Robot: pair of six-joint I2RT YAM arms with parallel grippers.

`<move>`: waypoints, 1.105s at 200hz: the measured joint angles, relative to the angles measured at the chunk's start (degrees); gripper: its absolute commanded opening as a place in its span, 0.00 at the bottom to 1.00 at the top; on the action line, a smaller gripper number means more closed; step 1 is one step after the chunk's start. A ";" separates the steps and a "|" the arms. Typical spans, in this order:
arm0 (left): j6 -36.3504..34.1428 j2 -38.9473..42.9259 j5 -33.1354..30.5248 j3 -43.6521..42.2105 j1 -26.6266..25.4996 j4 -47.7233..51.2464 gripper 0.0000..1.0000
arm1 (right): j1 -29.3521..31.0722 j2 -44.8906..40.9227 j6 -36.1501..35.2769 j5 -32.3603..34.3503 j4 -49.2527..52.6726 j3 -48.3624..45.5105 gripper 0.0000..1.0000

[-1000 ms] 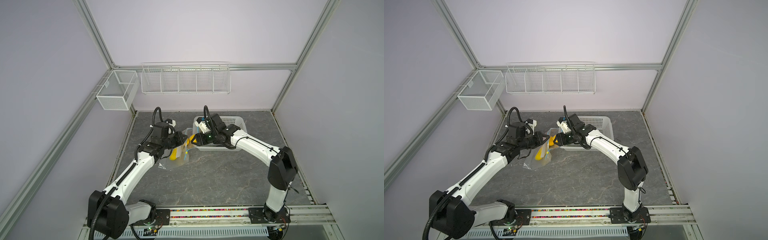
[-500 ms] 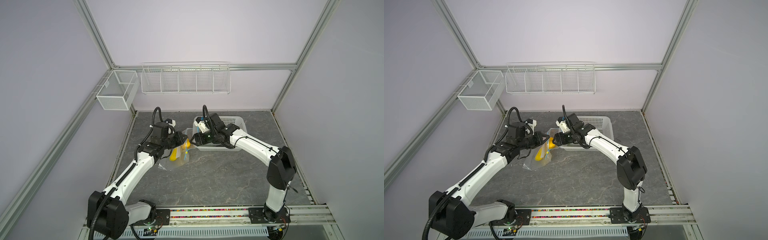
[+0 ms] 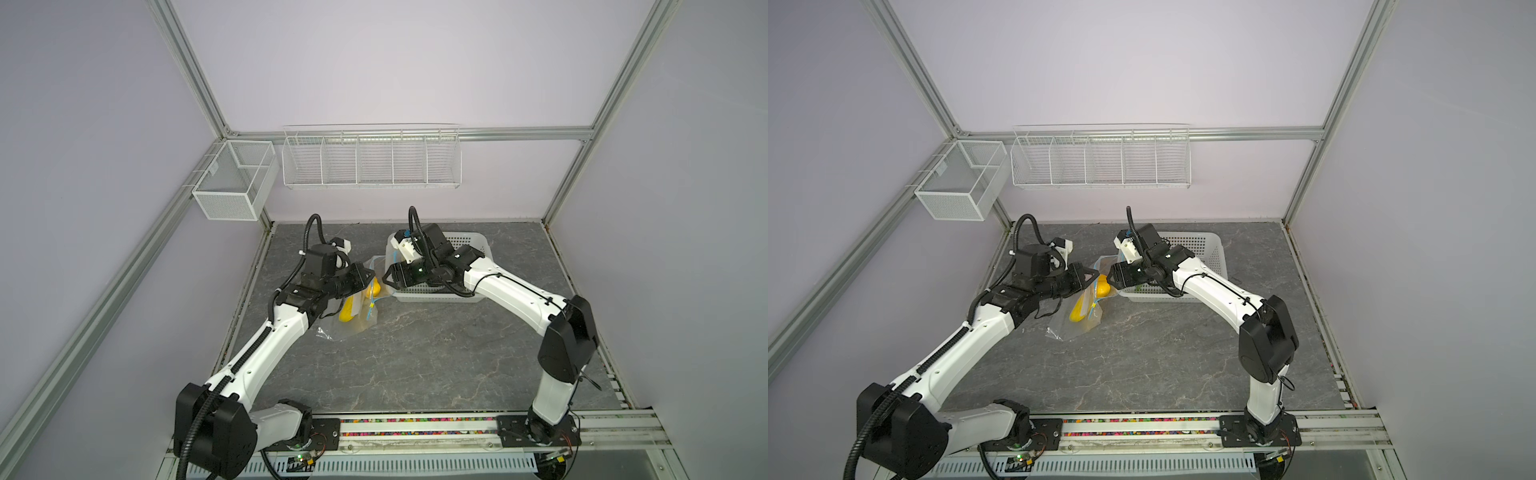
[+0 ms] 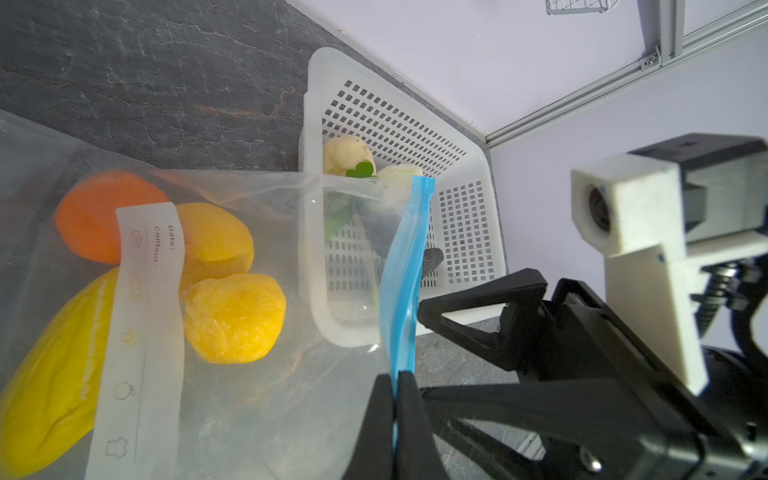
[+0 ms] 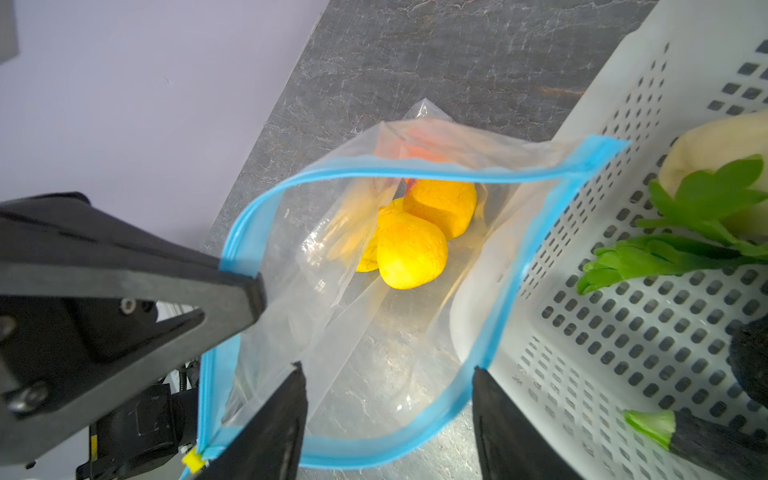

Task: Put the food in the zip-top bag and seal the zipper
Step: 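Hold the bag with the left gripper while the right gripper withdraws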

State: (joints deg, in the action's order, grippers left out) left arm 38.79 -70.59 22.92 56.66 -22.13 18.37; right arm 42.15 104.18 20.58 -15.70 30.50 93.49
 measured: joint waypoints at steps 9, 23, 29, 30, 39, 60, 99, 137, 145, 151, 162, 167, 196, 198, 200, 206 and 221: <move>-0.02 0.31 -0.17 0.00 0.00 0.15 0.00 | -0.04 -0.90 0.24 0.98 0.42 0.00 0.66; -0.04 0.63 -0.22 0.00 0.00 0.22 0.00 | -0.28 -2.27 0.90 1.86 0.79 -0.09 0.69; -0.07 0.70 -0.22 0.02 0.00 0.20 0.00 | -0.48 -2.73 1.33 2.21 0.90 -0.15 0.69; -0.07 0.70 -0.22 0.02 0.00 0.20 0.00 | -0.55 -2.82 1.55 2.21 0.90 -0.17 0.69; -0.07 0.72 -0.22 0.02 0.00 0.20 0.00 | -1.22 -3.30 2.36 2.34 1.09 -0.31 0.69; -0.04 0.72 -0.20 0.02 0.00 0.17 0.00 | -3.74 -3.21 5.86 0.13 0.85 -1.62 0.68; -0.07 0.72 -0.17 0.02 0.00 0.15 0.00 | -6.38 -1.14 12.57 -8.46 -3.08 -6.75 0.62; -0.04 0.74 -0.20 0.00 0.00 0.13 0.00 | -5.86 0.81 15.85 -13.18 -6.03 -7.19 0.52; -0.07 0.74 -0.20 0.00 0.02 0.13 0.00 | -5.73 0.81 16.39 -13.84 -6.62 -7.19 0.49; -0.07 0.74 -0.20 0.02 0.02 0.13 0.00 | -5.62 0.81 16.76 -14.34 -7.21 -7.19 0.47; -0.09 0.74 -0.20 0.00 0.02 0.13 0.00 | -5.29 0.85 17.18 -14.99 -8.04 -7.19 0.43; -0.11 0.74 -0.20 0.02 0.02 0.13 0.00 | -5.16 0.85 17.62 -15.30 -8.28 -7.19 0.42; -0.46 0.74 -0.24 0.00 0.02 0.15 0.00 | -4.33 0.98 18.40 -16.41 -9.40 -7.15 0.32; -0.46 0.74 -0.24 0.02 0.02 0.15 0.00 | -4.31 1.01 18.36 -16.50 -9.40 -7.15 0.31; -0.48 0.74 -0.26 0.02 0.02 0.15 0.00 | -4.20 1.11 18.51 -16.57 -9.46 -7.15 0.30; -0.48 0.74 -0.37 0.02 0.07 0.15 0.00 | -4.15 1.22 18.53 -16.74 -9.57 -7.06 0.29; -0.50 0.74 -0.44 0.02 0.13 0.17 0.00 | -3.93 1.73 18.67 -16.96 -9.75 -6.88 0.26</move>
State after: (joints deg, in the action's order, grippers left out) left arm 38.28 -69.84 22.48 56.69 -22.00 18.55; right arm 38.22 105.91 39.24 -32.67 20.75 86.61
